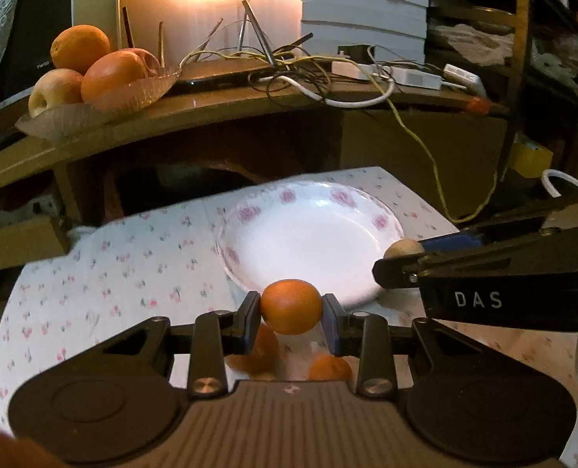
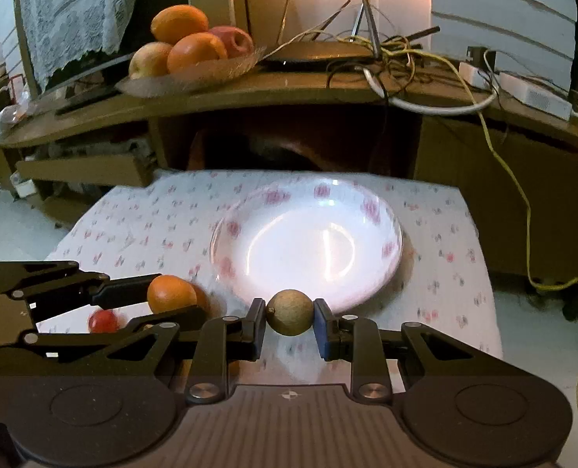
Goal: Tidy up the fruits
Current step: 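Carry the kiwi and orange over the white plate and open both tools, then withdraw both open tools from the plate back toward the loose fruit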
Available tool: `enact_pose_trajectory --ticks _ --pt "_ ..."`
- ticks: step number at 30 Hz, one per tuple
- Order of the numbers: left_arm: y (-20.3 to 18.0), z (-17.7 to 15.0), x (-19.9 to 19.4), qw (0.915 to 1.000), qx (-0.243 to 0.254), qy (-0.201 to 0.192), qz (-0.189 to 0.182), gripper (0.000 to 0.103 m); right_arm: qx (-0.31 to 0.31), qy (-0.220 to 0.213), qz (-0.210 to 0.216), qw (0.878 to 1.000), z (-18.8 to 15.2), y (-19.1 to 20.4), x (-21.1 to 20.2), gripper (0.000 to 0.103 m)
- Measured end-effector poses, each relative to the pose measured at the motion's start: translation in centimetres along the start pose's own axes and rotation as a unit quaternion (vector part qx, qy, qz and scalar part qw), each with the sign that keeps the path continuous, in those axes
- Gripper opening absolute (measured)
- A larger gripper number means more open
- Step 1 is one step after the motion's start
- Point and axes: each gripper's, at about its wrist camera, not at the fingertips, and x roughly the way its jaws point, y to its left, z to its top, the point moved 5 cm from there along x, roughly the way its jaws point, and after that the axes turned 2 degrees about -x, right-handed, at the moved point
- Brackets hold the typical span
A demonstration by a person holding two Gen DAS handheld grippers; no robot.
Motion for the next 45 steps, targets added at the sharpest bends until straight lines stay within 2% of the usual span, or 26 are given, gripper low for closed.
enact_pose_trajectory --ticks 9,21,34,45 --pt "0.6 0.9 3.6 0.9999 0.000 0.015 0.003 0.038 0.014 0.008 -0.011 1.000 1.4 -1.6 3.0 0.027" --pt "0.8 1.4 5.1 0.9997 -0.004 0.022 0.005 0.040 0.032 0.020 -0.011 0.999 1.7 -2.8 4.9 0.029" --pt "3.1 2.0 3.0 0.9993 -0.028 0.009 0.023 0.041 0.042 0.000 -0.021 0.999 2.4 -3.3 4.0 0.032" --pt "3.6 1.3 -0.6 0.9988 -0.027 0.001 0.041 0.044 0.029 -0.007 -0.003 1.000 1.8 -2.0 1.9 0.037"
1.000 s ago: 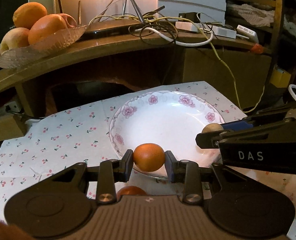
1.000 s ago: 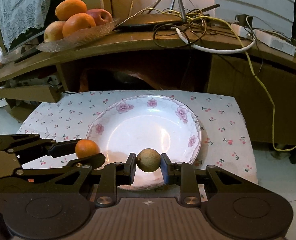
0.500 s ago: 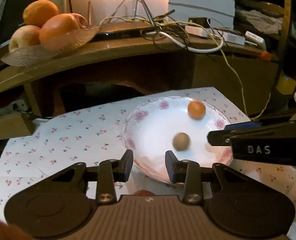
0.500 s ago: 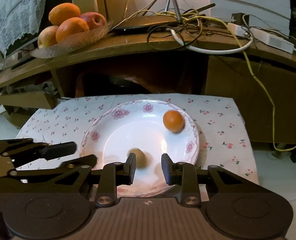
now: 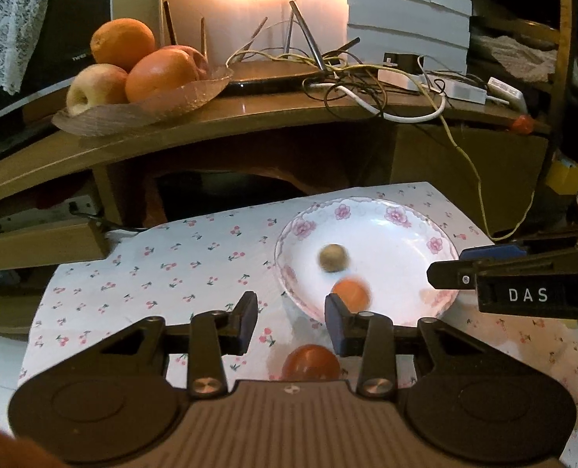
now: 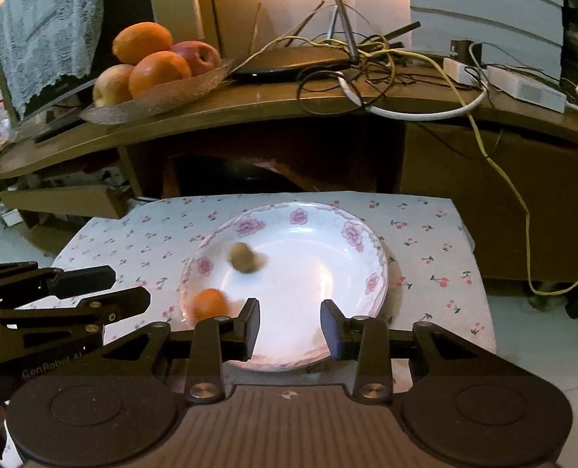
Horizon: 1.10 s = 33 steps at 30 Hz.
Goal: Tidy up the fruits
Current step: 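Withdraw both open tools from the plate back toward the loose fruit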
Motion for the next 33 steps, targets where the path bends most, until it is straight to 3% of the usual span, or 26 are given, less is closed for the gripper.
enact_pose_trajectory --ticks 20,33 --pt "3.2 -5.0 -5.9 0.9996 -0.015 0.019 0.014 0.046 -0.034 0.033 0.040 0.998 -3.9 4.6 -2.2 0.038" --pt "3.0 -7.8 -5.9 0.9986 0.017 0.051 0.000 0.046 -0.069 0.063 0.077 0.993 -6.0 8.3 -1.6 0.043"
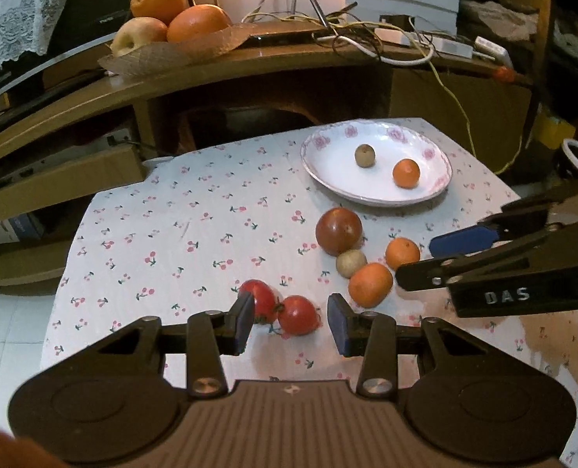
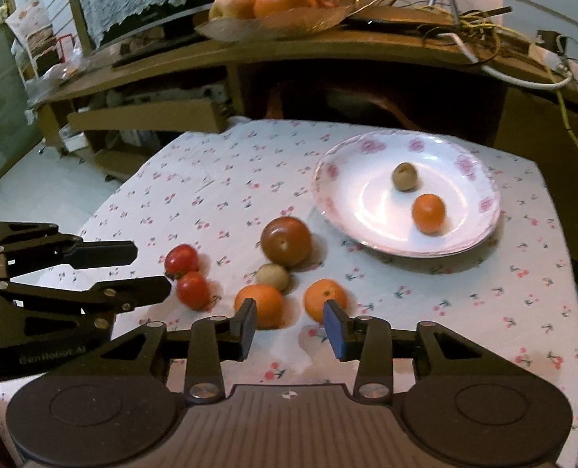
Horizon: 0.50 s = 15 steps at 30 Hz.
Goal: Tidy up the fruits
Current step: 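Withdraw both open tools from the plate back toward the loose fruit, then grasp an orange with the right tool while the left tool grasps a red tomato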
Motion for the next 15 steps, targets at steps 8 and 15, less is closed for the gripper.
enact_pose_trajectory --ticks 8,15 --pt "0.4 -0.8 0.8 0.9998 0.004 0.015 -0.008 0.046 -0.012 0.018 0.015 1.000 0.0 1.5 1.7 0.044" --pt "0.6 -1.4 1.5 0.9996 0.006 0.026 -0.012 0.046 -0.022 0.033 0.021 0.999 0.0 2.0 3.4 0.044"
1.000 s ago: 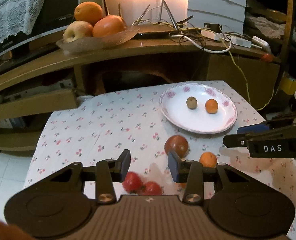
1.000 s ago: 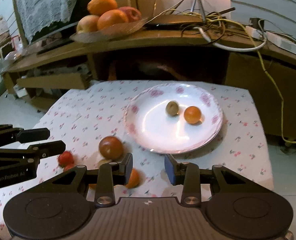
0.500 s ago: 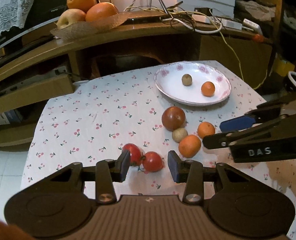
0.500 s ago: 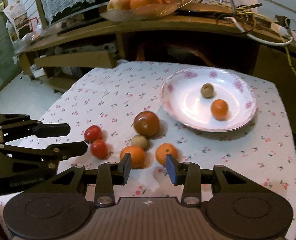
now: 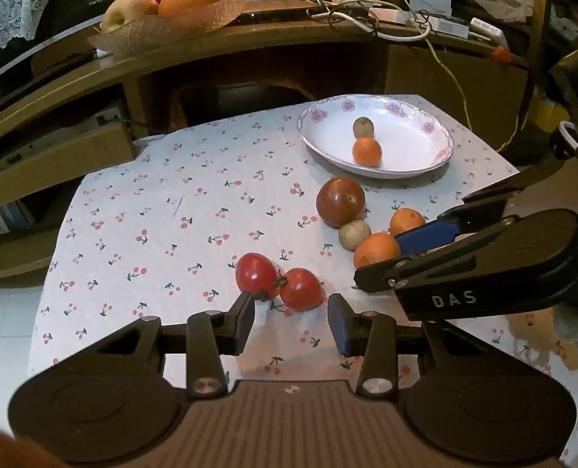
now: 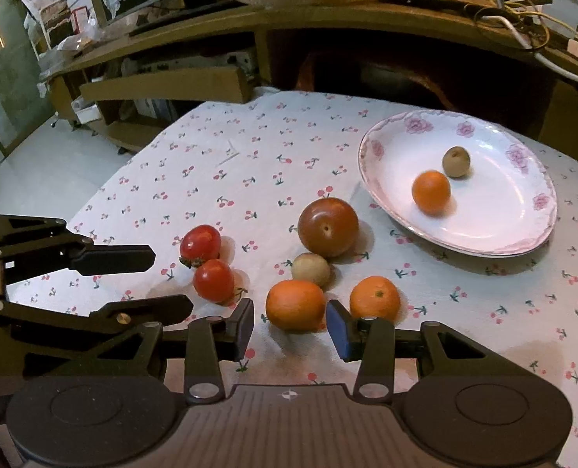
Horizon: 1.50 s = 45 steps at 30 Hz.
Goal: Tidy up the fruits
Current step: 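Grasp an orange with the right tool while the left tool grasps a red tomato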
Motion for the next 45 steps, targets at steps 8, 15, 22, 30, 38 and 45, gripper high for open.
enact_pose_trajectory --ticks 8,15,22,30,38,45 --pt "-0.4 0.0 1.6 0.9997 -0.009 0.012 -0.017 0.046 0.005 0.014 0.004 1.000 0.1 -0.4 0.9 0.036" --pt "-1.1 0.2 3.0 0.9997 -0.013 0.013 -0.017 0.046 0.024 0.018 -0.004 1.000 -0.6 -1.9 -0.2 0.036" --pt "-1.3 0.7 3.9 0.9998 -0.015 0.008 -0.005 0.044 0.025 0.024 -0.003 0.999 -1.3 -2.4 -1.1 0.036" --pt "-2.0 0.3 2.3 0.9999 0.004 0.006 -0.014 0.033 0.014 0.027 -0.007 1.000 -1.8 -2.3 -1.7 0.036" --pt "-3.4 -1.3 -0.1 0.9991 0.028 0.010 -0.032 0.033 0.006 0.021 -0.021 1.000 -3.5 -1.7 -4.3 0.036" --pt "-2.1 -1.2 0.6 0.9998 0.011 0.008 -0.013 0.035 0.020 0.031 -0.037 0.999 -6.0 -1.8 -5.3 0.036"
